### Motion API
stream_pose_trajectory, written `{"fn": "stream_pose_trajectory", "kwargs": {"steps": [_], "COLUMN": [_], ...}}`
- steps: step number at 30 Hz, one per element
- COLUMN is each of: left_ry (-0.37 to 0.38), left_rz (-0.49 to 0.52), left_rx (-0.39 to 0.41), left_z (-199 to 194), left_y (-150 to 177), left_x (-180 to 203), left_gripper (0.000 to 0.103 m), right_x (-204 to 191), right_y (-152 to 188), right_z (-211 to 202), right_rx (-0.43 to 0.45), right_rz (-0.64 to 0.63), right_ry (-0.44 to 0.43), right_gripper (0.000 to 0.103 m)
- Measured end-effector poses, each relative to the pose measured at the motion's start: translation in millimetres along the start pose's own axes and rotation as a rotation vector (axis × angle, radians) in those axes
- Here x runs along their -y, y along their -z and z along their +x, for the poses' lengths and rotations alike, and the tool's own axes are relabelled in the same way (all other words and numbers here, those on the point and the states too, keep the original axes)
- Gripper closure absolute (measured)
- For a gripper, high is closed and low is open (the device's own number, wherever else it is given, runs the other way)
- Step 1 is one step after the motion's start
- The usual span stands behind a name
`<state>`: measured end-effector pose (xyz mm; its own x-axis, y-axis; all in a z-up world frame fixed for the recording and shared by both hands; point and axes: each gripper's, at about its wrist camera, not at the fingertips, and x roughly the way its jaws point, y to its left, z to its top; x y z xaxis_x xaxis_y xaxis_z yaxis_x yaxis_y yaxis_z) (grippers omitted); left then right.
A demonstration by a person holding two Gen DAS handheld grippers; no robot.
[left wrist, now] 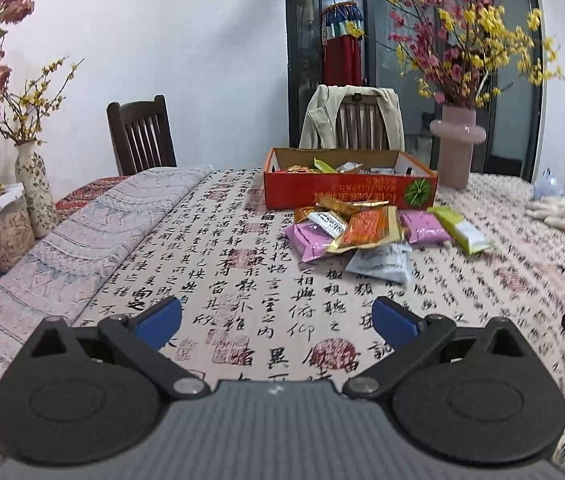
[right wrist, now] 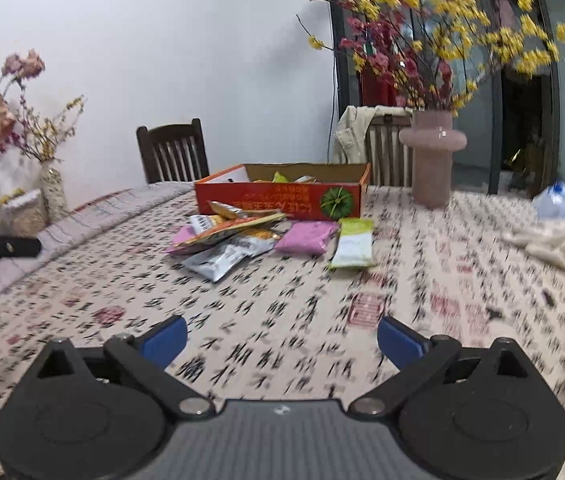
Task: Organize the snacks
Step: 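Move both tools back over the remaining snacks on the table, then grasp a white packet with the left tool while the right tool grasps a clear crispy-snack packet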
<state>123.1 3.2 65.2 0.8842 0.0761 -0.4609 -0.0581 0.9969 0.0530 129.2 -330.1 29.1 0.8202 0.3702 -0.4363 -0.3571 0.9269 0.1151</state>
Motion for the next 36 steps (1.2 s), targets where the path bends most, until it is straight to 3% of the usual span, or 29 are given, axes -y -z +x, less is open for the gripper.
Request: {"fn": "stream_pose_trajectory", "kwargs": {"steps": [8, 19, 25, 29, 36], "left_ry": [0.017, 0.081, 0.125, 0.182, 0.284], "left_rz": [0.009, 0.03, 0.006, 0.057, 0.167], "left_rx": [-0.032, -0.072, -0.06, -0.037, -0.078], "left_z": [13.8, 62.4, 101.3, 133.7, 226.1], "left_y": [-4.9, -26.6, -59.3, -81.1, -117.4], "left_x": [18.0, 34.3, 22.1, 23.8, 45.0], "left_gripper": [0.0, 0.006, 0.01, 0.01, 0.01], "right_x": [5.8, 23.1, 27.7, 29.4, 29.8], "right_y": [12.3, -7.8, -31.8, -53.0, -101.6], "right_z": [2.3, 24.9, 50.9, 75.8, 127.4], "right_rx": [-0.033, -0.052, -0.061, -0.065, -0.057], "right_rz": [0.001, 0.023, 0.021, 0.014, 0.004], "right_ry": [-0.01, 0.019, 0.039, 0.058, 0.044], "right_gripper": [0.001, 0.001, 0.002, 0.003, 0.011]}}
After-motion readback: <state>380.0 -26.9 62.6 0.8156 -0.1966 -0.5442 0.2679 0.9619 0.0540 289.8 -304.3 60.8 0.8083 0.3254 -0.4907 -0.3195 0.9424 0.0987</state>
